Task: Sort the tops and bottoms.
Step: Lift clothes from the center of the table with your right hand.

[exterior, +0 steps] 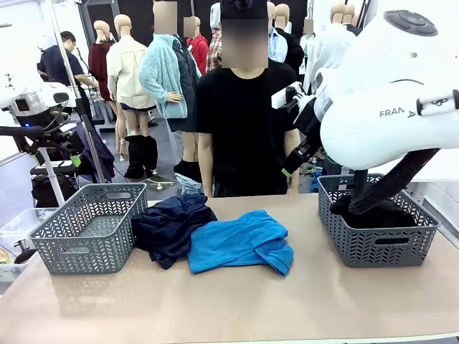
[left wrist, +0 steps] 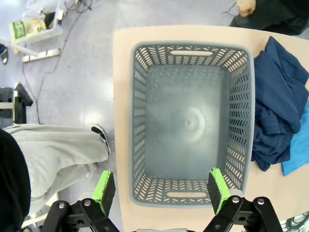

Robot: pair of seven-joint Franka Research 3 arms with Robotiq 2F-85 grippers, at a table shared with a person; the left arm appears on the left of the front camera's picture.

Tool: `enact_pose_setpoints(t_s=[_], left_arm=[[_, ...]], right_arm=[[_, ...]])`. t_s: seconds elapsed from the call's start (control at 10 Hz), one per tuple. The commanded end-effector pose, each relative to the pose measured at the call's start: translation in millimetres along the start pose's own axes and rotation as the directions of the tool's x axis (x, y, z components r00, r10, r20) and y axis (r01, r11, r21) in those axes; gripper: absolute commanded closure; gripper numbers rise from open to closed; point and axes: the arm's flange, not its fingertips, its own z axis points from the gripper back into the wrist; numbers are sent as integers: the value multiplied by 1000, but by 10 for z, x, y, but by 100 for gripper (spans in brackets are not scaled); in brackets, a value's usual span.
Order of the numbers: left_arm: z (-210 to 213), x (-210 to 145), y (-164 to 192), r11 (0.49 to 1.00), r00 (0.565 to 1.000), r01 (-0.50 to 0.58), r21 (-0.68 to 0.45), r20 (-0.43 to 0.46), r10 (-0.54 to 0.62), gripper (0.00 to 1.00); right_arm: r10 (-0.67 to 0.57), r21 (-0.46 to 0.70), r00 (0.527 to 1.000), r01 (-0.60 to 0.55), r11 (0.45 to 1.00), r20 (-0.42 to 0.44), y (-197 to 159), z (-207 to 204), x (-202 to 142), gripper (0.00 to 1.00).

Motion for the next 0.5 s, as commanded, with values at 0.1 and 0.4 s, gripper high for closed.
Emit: enact_pose_setpoints(t_s=[0.1, 0.4], left_arm=[[18, 20, 19, 1000, 1000, -14, -11, 8, 14, 0], [18, 20, 19, 1000, 1000, -14, -11, 8, 14, 0]], right_arm=[[-1, 10, 999, 0, 1000, 43, 66, 155, 6, 0], [133, 79, 991, -135, 988, 34, 29, 97, 305, 0]])
